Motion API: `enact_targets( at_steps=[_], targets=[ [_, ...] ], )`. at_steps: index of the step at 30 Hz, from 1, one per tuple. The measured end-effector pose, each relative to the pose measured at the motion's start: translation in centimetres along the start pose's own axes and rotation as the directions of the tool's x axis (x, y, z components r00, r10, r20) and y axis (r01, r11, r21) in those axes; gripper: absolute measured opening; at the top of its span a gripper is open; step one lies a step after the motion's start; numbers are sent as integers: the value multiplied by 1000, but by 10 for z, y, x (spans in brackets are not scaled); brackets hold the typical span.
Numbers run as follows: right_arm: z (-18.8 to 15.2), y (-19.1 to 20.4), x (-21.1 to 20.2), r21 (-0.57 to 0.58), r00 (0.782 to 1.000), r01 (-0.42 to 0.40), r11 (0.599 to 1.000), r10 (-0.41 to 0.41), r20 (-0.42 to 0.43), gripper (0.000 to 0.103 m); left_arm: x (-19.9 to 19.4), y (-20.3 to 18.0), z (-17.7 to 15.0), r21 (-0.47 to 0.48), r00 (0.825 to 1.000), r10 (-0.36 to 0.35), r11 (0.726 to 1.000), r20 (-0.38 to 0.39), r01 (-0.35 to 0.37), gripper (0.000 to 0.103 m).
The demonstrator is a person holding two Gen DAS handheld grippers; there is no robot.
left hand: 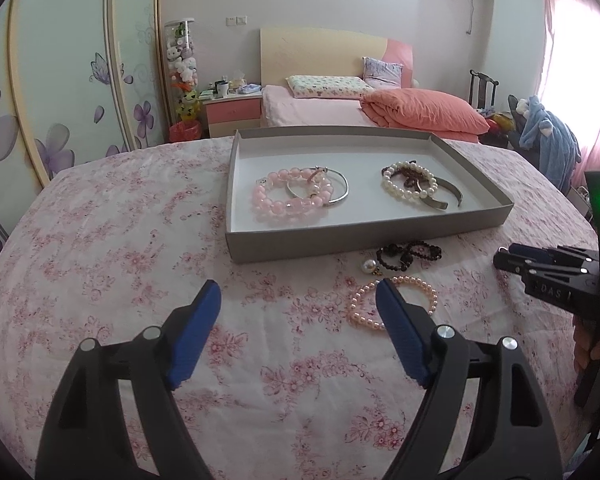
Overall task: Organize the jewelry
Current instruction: 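Grasp the silver ring with the right tool while the left tool approaches the pink pearl bracelet, then grasp the pink pearl bracelet with the left tool while the right tool holds the ring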
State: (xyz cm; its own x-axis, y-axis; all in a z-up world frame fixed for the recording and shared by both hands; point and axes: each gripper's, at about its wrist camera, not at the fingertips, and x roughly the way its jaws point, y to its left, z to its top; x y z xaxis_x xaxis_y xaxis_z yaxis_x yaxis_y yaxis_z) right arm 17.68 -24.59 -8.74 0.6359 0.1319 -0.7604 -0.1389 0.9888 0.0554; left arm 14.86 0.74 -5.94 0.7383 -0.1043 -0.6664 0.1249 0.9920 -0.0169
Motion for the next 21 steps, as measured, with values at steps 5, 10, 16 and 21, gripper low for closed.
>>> enact_targets(
  at_steps=[5,10,16,21],
  targets=[
    [-1,2,0,-10,1000,13,1000,-13,1,23,7,-12,-1,28,1000,-17,999,-18,18,76],
    [-3,3,-2,-16,1000,10,1000,-10,1,23,24,-30,-2,84,998,-6,996,-69,12,55],
    [-3,2,-2,-11,1000,5,1000,-5,0,23,48,-46,-4,131,989,12,991,-146,8,41],
    [-5,4,-3,-22,1000,-2,1000,2,0,23,49,-46,-7,164,988,39,986,-149,-14,20]
  ],
)
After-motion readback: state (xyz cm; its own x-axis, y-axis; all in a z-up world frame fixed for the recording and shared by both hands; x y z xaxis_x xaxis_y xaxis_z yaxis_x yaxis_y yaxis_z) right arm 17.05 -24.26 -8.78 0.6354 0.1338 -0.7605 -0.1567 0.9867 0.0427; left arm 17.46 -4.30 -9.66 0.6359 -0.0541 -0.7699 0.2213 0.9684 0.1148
